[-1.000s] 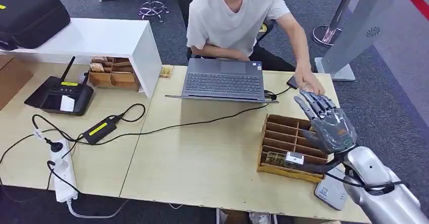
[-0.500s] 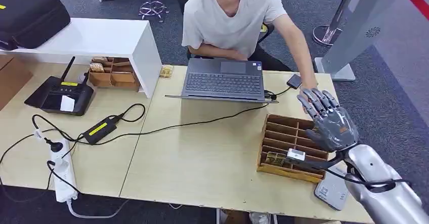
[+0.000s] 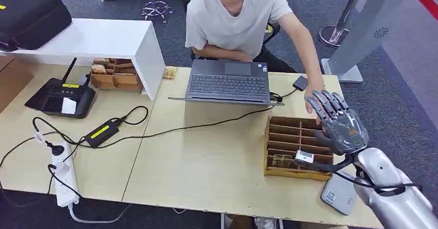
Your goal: Pass the card to the sensor for recognition and then transmit it.
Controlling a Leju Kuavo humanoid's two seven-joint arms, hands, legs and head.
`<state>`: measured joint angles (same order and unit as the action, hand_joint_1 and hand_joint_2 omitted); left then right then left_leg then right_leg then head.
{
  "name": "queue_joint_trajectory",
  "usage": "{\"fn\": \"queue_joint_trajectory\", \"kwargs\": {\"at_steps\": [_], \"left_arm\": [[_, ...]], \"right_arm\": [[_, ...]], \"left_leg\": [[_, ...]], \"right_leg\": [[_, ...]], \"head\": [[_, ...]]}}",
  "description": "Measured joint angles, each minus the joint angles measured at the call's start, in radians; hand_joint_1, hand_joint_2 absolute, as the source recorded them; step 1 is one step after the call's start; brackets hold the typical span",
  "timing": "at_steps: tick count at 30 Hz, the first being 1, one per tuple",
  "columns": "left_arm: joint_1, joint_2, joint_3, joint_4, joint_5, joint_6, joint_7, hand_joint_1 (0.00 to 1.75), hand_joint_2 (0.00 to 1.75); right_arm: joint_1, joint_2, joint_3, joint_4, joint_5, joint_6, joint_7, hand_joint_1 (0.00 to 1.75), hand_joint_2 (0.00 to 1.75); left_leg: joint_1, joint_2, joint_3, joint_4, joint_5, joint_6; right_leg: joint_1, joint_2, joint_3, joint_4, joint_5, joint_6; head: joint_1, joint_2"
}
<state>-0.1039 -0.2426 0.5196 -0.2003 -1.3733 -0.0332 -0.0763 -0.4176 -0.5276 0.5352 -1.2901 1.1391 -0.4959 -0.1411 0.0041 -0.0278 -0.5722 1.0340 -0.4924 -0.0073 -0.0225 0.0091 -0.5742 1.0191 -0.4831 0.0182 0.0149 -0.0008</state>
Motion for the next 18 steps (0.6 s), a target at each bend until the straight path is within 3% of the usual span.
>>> {"fn": "queue_joint_trajectory", "kwargs": {"at_steps": [18], "left_arm": [[-0.004,-0.003,-0.002,0.0,-0.01,-0.007,0.003,0.0,1.75]], "right_arm": [[-0.014,0.001,-0.004,0.049,-0.002,0.035,-0.01,0.0,1.75]], "left_leg": [[0.0,0.0,0.0,0.0,0.0,0.0]], "right_leg": [[0.0,0.0,0.0,0.0,0.0,0.0]], "head": [[0.0,0.0]]}}
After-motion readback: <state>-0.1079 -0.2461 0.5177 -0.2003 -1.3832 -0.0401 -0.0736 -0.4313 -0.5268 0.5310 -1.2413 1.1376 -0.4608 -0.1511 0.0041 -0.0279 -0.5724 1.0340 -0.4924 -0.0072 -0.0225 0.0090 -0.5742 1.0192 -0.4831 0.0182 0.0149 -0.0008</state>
